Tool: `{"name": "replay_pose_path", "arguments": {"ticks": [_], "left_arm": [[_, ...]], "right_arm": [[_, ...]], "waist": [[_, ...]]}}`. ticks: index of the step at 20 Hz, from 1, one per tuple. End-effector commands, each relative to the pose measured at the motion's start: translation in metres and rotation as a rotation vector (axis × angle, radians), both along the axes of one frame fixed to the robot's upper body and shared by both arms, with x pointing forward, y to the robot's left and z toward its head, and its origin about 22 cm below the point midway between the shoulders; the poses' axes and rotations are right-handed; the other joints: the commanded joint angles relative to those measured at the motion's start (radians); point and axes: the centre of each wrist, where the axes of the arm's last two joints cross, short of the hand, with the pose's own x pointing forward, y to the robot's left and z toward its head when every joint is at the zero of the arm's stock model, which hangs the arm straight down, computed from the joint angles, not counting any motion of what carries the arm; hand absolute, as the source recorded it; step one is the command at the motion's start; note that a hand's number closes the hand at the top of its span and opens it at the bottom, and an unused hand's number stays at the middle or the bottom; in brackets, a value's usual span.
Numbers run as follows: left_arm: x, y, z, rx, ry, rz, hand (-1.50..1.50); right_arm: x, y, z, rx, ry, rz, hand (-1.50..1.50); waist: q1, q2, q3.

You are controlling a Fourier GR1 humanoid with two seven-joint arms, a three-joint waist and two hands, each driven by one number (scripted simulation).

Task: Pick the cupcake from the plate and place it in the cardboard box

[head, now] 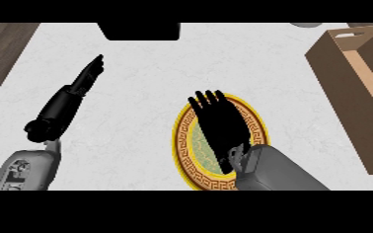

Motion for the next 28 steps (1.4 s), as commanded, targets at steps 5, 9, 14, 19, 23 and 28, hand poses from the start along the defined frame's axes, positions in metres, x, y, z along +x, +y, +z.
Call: {"name": "replay_pose_path", "arguments": {"ticks": [5, 9, 14, 19, 23, 28], "left_arm": [[0.001, 0.001, 0.017, 0.007, -0.002, -0.008, 0.00], [0.006, -0.005, 0.009, -0.005, -0.011, 0.005, 0.00], [-0.019, 0.004, -0.001, 0.004, -0.004, -0.002, 0.00], [-0.003, 0.013, 0.012, 0.008, 0.003, -0.003, 0.00], [0.009, -0.007, 0.006, 0.006, 0.001, -0.009, 0.00], [-0.005, -0.007, 0.012, -0.002, -0.010, 0.002, 0.00]], "right_arm": [[0.011, 0.010, -0.008, -0.030, 0.017, -0.015, -1.50], [0.015, -0.012, -0.029, -0.068, 0.006, -0.045, -1.50], [0.023, -0.013, -0.033, -0.038, 0.011, -0.049, -1.50], [0.032, 0.006, -0.045, -0.059, 0.042, 0.003, 1.50], [0.036, -0.017, -0.049, -0.018, -0.052, 0.124, 1.50], [0.031, 0.000, -0.077, -0.010, -0.148, 0.159, 1.50]], "waist": [[0.001, -0.001, 0.000], [-0.002, 0.000, 0.000], [0.002, -0.001, 0.000], [0.003, 0.000, 0.000], [-0.001, 0.001, 0.000], [0.004, 0.000, 0.000]]}}
